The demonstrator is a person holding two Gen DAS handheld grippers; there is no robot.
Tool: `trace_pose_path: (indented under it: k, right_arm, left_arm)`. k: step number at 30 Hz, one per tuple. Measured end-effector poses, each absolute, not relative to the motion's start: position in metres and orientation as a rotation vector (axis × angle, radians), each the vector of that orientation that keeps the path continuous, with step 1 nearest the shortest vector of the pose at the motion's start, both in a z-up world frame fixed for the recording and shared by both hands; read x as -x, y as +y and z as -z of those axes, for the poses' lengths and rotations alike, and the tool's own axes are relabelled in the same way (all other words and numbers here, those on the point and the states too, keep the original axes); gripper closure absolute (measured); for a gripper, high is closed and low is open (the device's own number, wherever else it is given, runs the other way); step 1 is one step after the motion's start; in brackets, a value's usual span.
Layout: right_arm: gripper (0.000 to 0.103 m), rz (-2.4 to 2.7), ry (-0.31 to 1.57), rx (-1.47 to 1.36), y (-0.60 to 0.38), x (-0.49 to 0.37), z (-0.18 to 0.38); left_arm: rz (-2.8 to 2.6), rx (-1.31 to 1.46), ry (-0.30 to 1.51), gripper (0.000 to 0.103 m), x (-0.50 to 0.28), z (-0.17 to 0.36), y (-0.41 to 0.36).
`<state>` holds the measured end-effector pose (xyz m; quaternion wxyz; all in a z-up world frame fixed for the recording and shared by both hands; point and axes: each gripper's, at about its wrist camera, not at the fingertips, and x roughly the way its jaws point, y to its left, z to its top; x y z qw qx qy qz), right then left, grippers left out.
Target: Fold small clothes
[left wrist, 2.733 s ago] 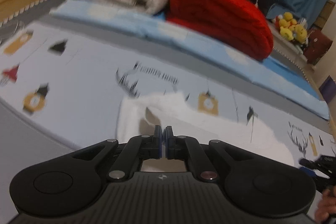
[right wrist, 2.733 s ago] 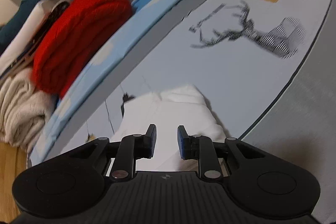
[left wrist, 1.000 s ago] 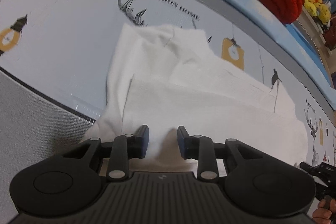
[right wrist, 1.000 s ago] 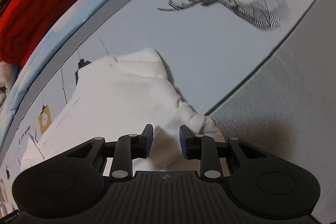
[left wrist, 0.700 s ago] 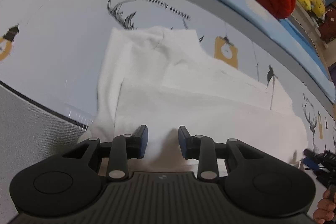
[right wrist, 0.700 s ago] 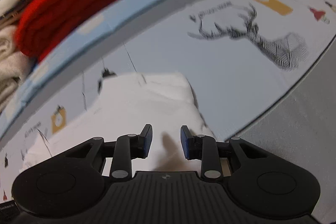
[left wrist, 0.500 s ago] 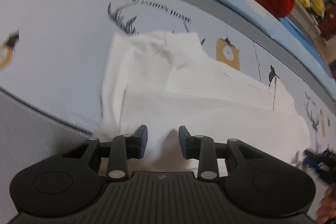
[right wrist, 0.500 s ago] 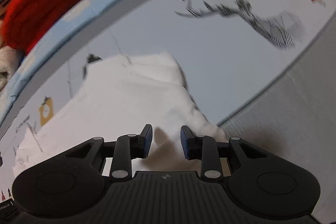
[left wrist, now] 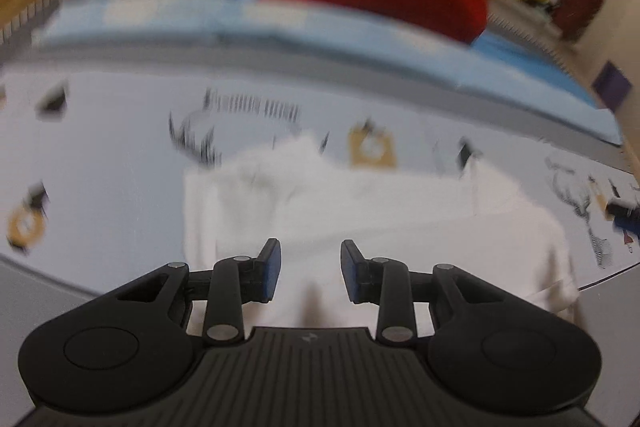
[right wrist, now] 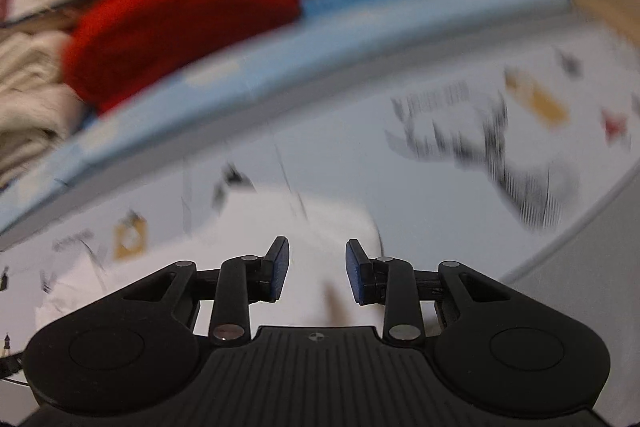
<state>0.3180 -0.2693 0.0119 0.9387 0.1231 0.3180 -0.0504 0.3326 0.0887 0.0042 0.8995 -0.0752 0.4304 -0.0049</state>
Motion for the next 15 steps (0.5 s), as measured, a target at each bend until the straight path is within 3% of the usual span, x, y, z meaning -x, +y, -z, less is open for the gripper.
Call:
trace_pose_path:
  k: [3,6,10,13,15]
  right_arm:
    - [0.07,0.075,0.499,-0.174,-0.26,-0.287,-0.042]
    - [0.07,0.051,0.412,-0.161,-0.258,-0.245,-0.067]
    - [0.07,0.005,0.401,-0.157,-0.261,-0.189,-0.088]
    - [0.07,-0.007,0.41,-0.189,-0.277,-0.147,-0.097]
    - [0.07,-0.008,0.411,-0.208,-0.292,-0.114,-0.098]
  left_arm:
    - [-0.001,0.089,0.802,0.065,-0.306,-0.029,0.085]
    - [-0.013,0.07,0.746,0.051,-0.271,-0.045,0.087]
    - [-0.062,0.058,0.699,0.051,-0.221,-0.066,0.1]
    - [-0.078,0.072,0.675,0.065,-0.176,-0.083,0.114]
    - [-0.067,0.059,0.673,0.083,-0.143,-0.085,0.119]
